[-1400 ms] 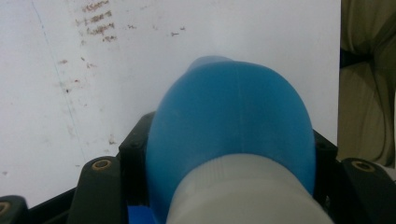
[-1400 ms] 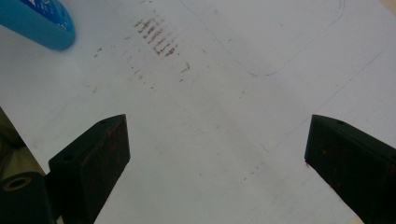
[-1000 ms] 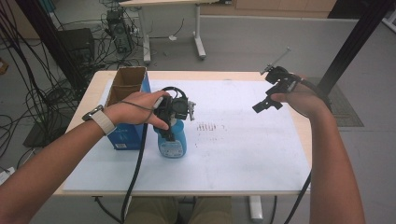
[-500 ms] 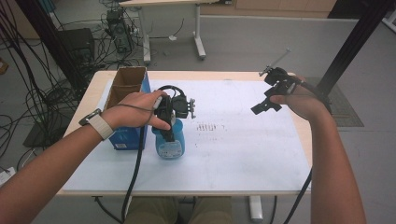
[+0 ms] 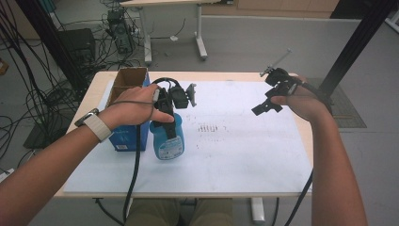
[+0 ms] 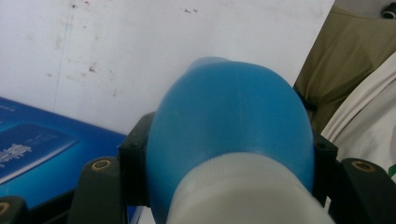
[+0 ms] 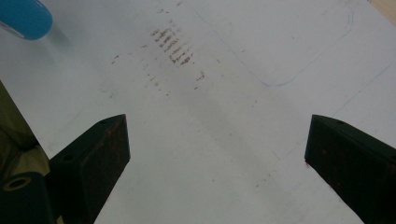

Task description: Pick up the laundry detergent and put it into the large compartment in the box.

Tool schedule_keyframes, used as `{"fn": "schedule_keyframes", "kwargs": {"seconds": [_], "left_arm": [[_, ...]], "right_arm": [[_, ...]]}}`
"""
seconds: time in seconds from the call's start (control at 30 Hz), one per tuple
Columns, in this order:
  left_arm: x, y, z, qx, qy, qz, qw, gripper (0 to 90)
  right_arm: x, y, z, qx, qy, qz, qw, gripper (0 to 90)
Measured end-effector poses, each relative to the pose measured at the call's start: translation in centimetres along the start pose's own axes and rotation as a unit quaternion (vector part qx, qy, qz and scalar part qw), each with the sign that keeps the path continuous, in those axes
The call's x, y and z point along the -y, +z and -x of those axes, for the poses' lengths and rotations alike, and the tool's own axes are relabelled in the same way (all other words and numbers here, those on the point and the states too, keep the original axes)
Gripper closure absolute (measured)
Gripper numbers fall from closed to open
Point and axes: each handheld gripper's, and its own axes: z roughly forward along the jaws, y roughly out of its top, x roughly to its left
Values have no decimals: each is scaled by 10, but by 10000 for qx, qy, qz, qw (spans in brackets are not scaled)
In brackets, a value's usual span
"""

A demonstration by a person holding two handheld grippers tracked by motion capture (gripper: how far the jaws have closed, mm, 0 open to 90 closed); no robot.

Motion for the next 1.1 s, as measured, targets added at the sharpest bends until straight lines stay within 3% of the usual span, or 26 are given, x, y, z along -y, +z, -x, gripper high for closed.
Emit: {"fn": "schedule_keyframes", "kwargs": {"seconds": [0.1,0.13,0.17,0.2,0.23,0.3,0.47,0.57,0.73,1.1], "left_arm": [[0,-4,1,-23,-108,-15,9999,376],[0,-6,2,-36,-211,-22,9998,376],[2,-11,3,-59,-451,26,9990,376],[2,-11,3,-59,-451,26,9990,376],[6,-16,2,-45,-684,84,9976,376],[9,-23,0,-27,-859,122,9962,376],[10,-34,5,-126,-971,113,9951,376],[8,-43,9,-196,-1152,68,9931,377],[8,-55,7,-142,-1459,92,9892,377],[10,-79,11,-177,-1882,68,9820,376]], "right_arm": [[-2,0,-1,3,-18,-17,10000,66],[-3,0,-1,3,-27,-14,10000,66],[-3,-1,-1,10,-49,2,10000,66],[-3,-1,-1,10,-49,2,10000,66],[-4,-1,-2,1,-49,18,10000,66],[-4,-1,-2,1,-66,7,10000,66],[-3,-1,-1,18,-31,-33,10000,67],[-4,-2,-2,25,-41,-46,10000,67],[-4,-4,-2,28,-79,-4,10000,67],[-8,-5,-1,19,-130,-11,9999,67]]}}
